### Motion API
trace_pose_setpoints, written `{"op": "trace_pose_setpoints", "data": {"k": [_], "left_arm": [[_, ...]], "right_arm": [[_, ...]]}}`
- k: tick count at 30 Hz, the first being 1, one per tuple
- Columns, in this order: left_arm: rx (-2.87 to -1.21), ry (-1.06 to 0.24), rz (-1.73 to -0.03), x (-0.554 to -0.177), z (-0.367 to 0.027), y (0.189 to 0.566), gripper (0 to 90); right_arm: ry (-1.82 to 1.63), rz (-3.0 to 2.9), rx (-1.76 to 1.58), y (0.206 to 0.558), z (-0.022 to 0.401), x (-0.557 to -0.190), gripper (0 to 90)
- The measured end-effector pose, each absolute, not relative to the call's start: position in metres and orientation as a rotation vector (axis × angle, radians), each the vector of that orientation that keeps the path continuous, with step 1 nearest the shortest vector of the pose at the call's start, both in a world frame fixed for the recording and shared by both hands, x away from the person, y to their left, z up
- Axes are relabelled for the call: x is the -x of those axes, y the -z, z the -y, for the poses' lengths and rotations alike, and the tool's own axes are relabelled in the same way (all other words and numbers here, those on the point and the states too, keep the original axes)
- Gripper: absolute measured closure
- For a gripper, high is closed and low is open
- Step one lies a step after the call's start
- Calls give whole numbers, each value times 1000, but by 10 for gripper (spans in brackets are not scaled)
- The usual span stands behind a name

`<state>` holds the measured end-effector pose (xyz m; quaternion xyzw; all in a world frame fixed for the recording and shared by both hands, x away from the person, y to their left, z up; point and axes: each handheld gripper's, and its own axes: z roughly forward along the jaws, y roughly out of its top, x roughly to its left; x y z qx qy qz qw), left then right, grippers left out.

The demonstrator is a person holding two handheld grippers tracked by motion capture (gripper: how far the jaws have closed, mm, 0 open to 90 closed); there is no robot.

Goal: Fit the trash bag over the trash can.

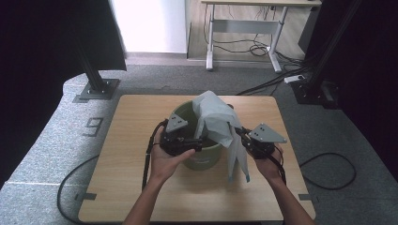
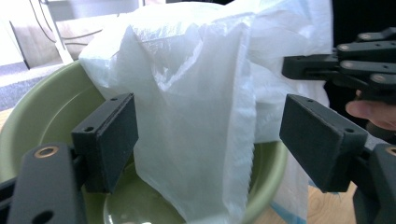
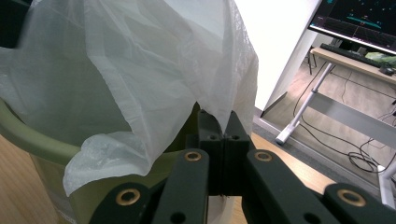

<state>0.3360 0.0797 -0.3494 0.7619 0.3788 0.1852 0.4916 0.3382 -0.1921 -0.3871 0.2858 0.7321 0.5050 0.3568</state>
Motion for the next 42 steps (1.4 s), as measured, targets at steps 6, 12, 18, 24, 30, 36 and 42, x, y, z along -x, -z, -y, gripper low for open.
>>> {"op": "trace_pose_setpoints", "data": {"k": [6,12,18,24,30,36,42], "left_arm": [[-1836,-458,-934,-346,-77,350,202],[-1836,-470,-940,-356,-70,346,227],[-1865,-493,-948,-363,-64,344,341],[-1900,-483,-916,-369,-64,342,554],[-1955,-427,-871,-378,-63,341,790],[-1983,-477,-876,-388,-68,333,887],[-2059,-625,-794,-398,-67,314,891]], "right_arm": [[-1301,-1894,-736,387,192,-337,881],[-1301,-1892,-732,387,191,-336,880],[-1304,-1887,-731,385,191,-335,880],[-1307,-1888,-727,384,191,-335,880],[-1312,-1888,-721,381,190,-336,880],[-1316,-1876,-725,377,194,-338,862],[-1322,-1852,-727,369,198,-338,851]]}}
